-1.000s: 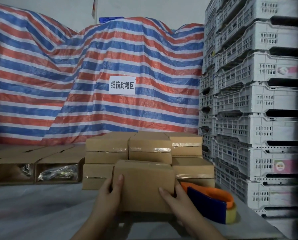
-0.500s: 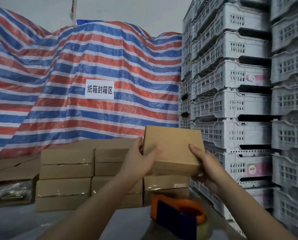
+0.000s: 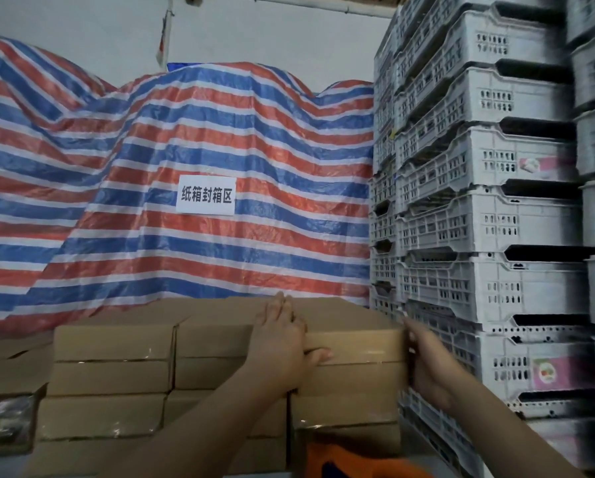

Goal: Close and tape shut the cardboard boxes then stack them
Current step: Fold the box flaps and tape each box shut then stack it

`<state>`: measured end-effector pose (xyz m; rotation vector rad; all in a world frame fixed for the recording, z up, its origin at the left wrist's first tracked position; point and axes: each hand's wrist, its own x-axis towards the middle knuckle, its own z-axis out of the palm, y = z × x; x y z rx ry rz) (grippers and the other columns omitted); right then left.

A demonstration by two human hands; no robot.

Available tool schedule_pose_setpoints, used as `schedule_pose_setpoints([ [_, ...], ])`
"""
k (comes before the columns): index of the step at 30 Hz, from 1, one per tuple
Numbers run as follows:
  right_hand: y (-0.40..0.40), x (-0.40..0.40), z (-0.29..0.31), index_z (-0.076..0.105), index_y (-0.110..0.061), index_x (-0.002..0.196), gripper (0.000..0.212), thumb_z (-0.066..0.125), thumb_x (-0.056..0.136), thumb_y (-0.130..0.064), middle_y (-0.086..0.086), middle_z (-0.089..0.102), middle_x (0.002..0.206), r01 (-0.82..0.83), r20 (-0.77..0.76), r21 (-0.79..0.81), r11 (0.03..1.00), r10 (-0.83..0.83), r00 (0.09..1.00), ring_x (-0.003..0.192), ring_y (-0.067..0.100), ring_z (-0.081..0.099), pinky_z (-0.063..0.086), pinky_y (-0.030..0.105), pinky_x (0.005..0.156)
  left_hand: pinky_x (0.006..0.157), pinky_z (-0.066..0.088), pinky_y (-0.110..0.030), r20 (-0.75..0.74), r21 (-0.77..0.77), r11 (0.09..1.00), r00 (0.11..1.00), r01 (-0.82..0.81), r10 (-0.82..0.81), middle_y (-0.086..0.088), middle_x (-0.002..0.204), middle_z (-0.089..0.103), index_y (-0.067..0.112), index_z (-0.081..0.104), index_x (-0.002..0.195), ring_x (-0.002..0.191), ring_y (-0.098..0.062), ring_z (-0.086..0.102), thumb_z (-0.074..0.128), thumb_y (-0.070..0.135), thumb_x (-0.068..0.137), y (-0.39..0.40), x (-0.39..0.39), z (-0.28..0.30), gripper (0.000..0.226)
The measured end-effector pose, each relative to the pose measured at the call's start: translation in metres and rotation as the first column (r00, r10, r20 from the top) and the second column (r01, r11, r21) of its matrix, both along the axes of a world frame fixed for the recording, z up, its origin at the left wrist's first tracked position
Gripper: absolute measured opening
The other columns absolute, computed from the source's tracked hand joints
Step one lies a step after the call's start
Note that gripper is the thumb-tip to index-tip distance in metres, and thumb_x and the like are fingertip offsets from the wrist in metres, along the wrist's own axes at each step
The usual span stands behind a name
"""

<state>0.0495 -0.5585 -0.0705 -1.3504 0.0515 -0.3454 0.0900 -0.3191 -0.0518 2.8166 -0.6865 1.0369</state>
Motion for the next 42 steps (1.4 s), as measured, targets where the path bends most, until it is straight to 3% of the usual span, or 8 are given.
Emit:
schedule_pose_setpoints([
  [7, 0.015, 0.021, -0.016, 0.060, -0.023, 0.135, 0.045, 0.043, 0.103, -0.051, 0.004, 0.071, 0.120, 0.041, 0.020, -0.100, 0.994, -0.039, 0.999, 0.109, 0.023, 0.066, 0.050, 0.038, 0.084, 0.117, 0.017, -0.043, 0.002, -0.050, 0.998, 0.999, -0.032, 0.032, 0.001, 0.139, 0.049, 0.027, 0.049, 0.136, 0.133, -0.021, 0.037, 0.039, 0.076, 0.086, -0.002, 0.017, -0.005, 0.070],
  [16, 0.023, 0.010, -0.004, 0.033, -0.021, 0.156, 0.060, 0.038, 0.105, -0.051, 0.008, 0.047, 0.150, 0.128, -0.049, -0.310, 0.942, -0.150, 0.987, 0.122, 0.023, 0.051, 0.040, 0.038, 0.093, 0.117, 0.018, -0.045, 0.072, -0.067, 0.997, 0.997, -0.033, 0.038, -0.002, 0.140, 0.046, 0.022, 0.046, 0.135, 0.133, -0.024, 0.037, 0.041, 0.056, 0.098, -0.011, 0.000, -0.002, 0.051],
  [20, 0.035, -0.007, 0.010, 0.028, -0.021, 0.157, 0.059, 0.044, 0.104, -0.043, 0.008, 0.035, 0.158, 0.260, 0.100, -0.454, 0.852, -0.241, 0.965, 0.128, 0.021, 0.042, 0.036, 0.040, 0.103, 0.092, 0.046, -0.029, 0.136, -0.184, 0.965, 0.977, 0.189, -0.166, 0.007, 0.103, 0.059, 0.025, 0.060, 0.106, 0.098, -0.012, 0.055, 0.039, 0.042, 0.102, 0.008, -0.020, 0.000, 0.027],
  [24, 0.065, -0.025, 0.023, 0.029, -0.020, 0.157, 0.062, 0.049, 0.102, -0.041, 0.002, 0.030, 0.162, 0.348, 0.255, -0.642, 0.683, -0.238, 0.937, 0.145, 0.022, 0.033, 0.030, 0.040, 0.114, 0.070, 0.055, -0.031, 0.080, -0.068, 0.985, 0.985, 0.160, -0.155, 0.004, 0.074, 0.062, 0.023, 0.063, 0.085, 0.066, -0.011, 0.060, 0.027, 0.049, 0.104, 0.027, -0.049, 0.002, 0.049],
  [29, 0.117, -0.052, 0.042, 0.045, -0.018, 0.148, 0.051, 0.053, 0.100, -0.034, -0.002, 0.045, 0.150, 0.443, 0.411, -0.705, 0.554, -0.191, 0.892, 0.139, 0.018, 0.040, 0.033, 0.039, 0.116, 0.066, 0.057, -0.031, 0.058, -0.063, 0.984, 0.985, 0.165, -0.162, 0.005, 0.068, 0.058, 0.027, 0.058, 0.084, 0.061, -0.011, 0.059, 0.030, 0.045, 0.105, 0.065, -0.083, 0.012, 0.039],
  [33, 0.162, -0.076, 0.062, 0.065, -0.026, 0.107, 0.014, 0.055, 0.100, -0.033, -0.011, 0.067, 0.108, 0.361, 0.419, -0.712, 0.603, -0.048, 0.906, 0.102, 0.009, 0.062, 0.045, 0.022, 0.080, 0.072, 0.053, -0.024, 0.041, -0.143, 0.987, 0.997, 0.067, -0.062, 0.006, 0.089, 0.058, 0.027, 0.055, 0.105, 0.078, -0.007, 0.059, 0.050, 0.029, 0.102, 0.105, -0.104, 0.026, 0.005],
  [37, 0.209, -0.095, 0.086, 0.053, -0.017, 0.064, 0.037, 0.055, 0.099, -0.029, -0.013, 0.051, 0.055, 0.364, 0.481, -0.716, 0.595, 0.043, 0.876, 0.053, 0.000, 0.048, 0.034, 0.016, 0.052, 0.065, 0.045, -0.029, 0.102, -0.040, 0.999, 0.995, -0.003, 0.007, -0.001, 0.085, 0.061, 0.016, 0.062, 0.104, 0.079, -0.019, 0.063, 0.040, 0.031, 0.105, 0.154, -0.130, 0.039, 0.027],
  [42, 0.282, -0.104, 0.098, 0.035, -0.020, 0.053, 0.049, 0.058, 0.097, -0.020, -0.011, 0.033, 0.044, 0.365, 0.598, -0.634, 0.682, 0.134, 0.790, 0.044, 0.004, 0.036, 0.035, 0.011, 0.047, 0.071, 0.055, -0.034, 0.019, -0.097, 0.992, 0.996, -0.085, 0.087, 0.002, 0.076, 0.064, 0.024, 0.064, 0.102, 0.072, -0.015, 0.064, 0.022, 0.054, 0.103, 0.217, -0.144, 0.035, 0.052],
])
